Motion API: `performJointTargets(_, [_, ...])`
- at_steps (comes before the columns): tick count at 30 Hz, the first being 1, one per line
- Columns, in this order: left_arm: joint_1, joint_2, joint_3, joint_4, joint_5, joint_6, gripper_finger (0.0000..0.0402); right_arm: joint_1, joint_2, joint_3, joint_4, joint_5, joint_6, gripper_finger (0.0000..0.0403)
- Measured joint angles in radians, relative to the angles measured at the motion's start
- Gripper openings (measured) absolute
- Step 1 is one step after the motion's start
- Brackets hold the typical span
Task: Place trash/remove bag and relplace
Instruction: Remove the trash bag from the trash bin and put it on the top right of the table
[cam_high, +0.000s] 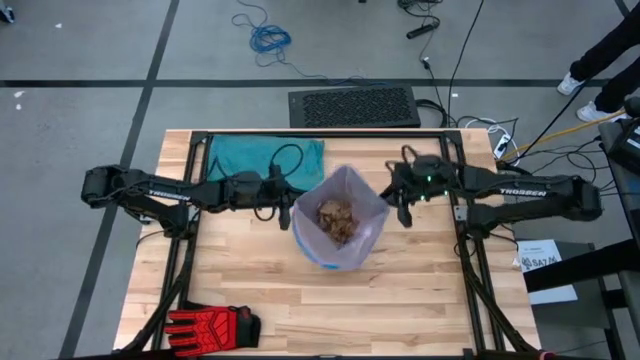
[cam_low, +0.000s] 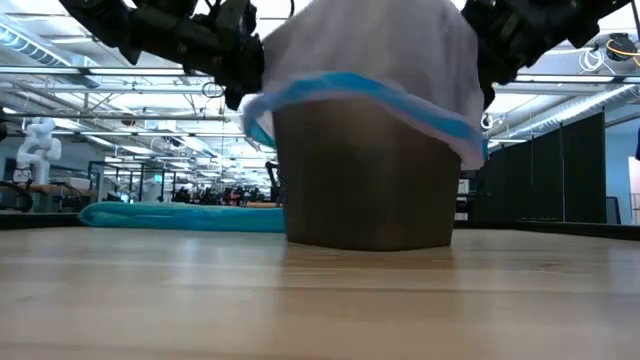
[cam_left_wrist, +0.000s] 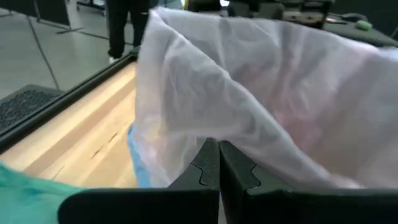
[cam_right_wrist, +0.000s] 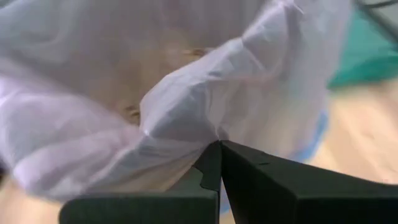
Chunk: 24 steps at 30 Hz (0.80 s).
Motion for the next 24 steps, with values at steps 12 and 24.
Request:
performJointTargets(12, [-0.153,-0.044,0.001,0.008,-0.12,0.071,0.0,0.293,0.004,0.0,0.038,0.339,0.071,0.0])
performJointTargets(24, [-0.296,-0.189,0.002,-0.105,-0.263,0.08,0.0,0.239,-0.015,0.0,0.037,0.5,0.251,0.0002])
